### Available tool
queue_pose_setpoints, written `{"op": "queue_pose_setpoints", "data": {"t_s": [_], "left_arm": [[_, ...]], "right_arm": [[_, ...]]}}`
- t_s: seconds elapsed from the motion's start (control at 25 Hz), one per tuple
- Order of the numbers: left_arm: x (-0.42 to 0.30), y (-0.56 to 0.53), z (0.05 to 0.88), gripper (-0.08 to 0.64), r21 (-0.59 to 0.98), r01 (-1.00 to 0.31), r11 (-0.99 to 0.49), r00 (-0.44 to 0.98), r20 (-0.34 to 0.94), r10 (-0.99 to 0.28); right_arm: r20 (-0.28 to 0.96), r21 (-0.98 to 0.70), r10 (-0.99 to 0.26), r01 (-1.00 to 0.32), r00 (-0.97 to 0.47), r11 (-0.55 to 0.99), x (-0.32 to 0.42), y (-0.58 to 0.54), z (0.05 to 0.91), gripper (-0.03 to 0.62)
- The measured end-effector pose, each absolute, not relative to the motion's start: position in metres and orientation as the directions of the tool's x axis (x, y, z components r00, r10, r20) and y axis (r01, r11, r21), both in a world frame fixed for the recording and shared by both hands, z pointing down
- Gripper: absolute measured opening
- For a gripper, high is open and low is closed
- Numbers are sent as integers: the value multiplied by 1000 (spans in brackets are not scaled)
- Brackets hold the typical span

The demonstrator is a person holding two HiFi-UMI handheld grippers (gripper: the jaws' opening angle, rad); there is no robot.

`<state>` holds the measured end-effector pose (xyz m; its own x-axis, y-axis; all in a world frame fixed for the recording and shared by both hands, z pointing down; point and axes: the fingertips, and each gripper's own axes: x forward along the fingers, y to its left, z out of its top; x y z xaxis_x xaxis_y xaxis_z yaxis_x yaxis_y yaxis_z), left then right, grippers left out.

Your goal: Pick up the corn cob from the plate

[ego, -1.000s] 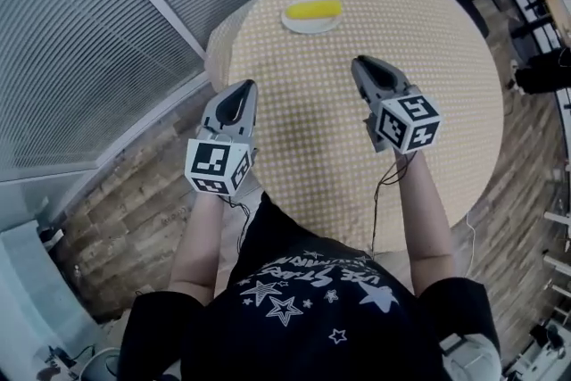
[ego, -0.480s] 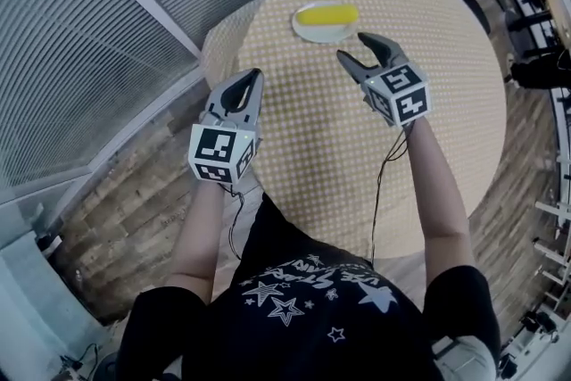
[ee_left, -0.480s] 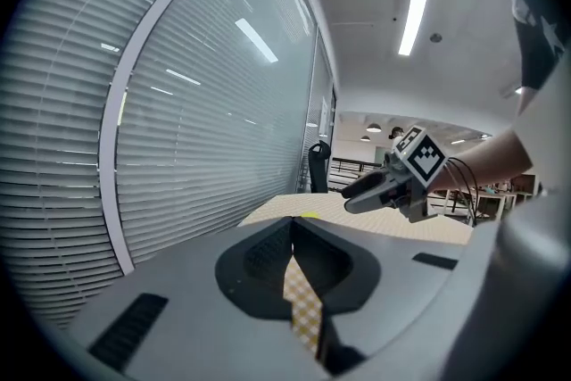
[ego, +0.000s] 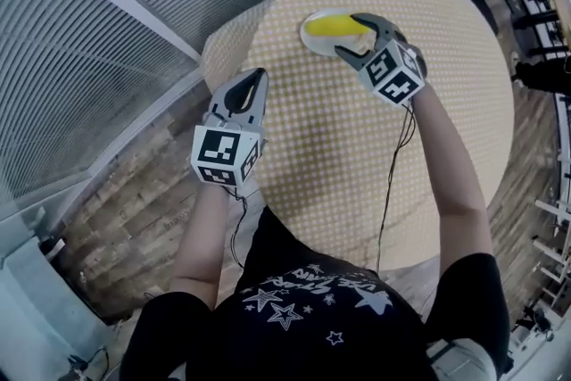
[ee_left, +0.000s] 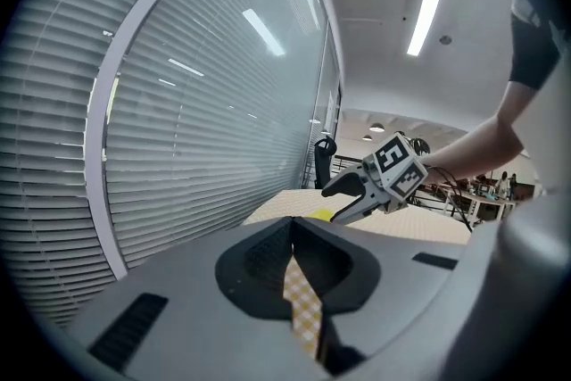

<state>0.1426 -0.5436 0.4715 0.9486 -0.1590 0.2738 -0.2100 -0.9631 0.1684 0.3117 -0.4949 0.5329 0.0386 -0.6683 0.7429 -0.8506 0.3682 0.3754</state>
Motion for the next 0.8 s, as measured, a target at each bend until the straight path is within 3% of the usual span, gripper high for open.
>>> {"op": "queue_pose_setpoints", "data": {"t_s": [0.36, 0.52, 0.8], "left_arm": [[149, -558, 491, 6, 204, -230, -951, 943, 287, -167], [148, -563, 498, 6, 213, -239, -947, 940, 295, -171], [150, -564, 504, 6, 226, -249, -942, 942, 284, -180]], "right_arm": [[845, 358, -534, -764, 22, 536, 327, -521, 572, 284], [911, 313, -412, -693, 25, 649, 327, -518, 592, 285], [952, 266, -299, -643, 59, 718, 340, -518, 612, 285]]}}
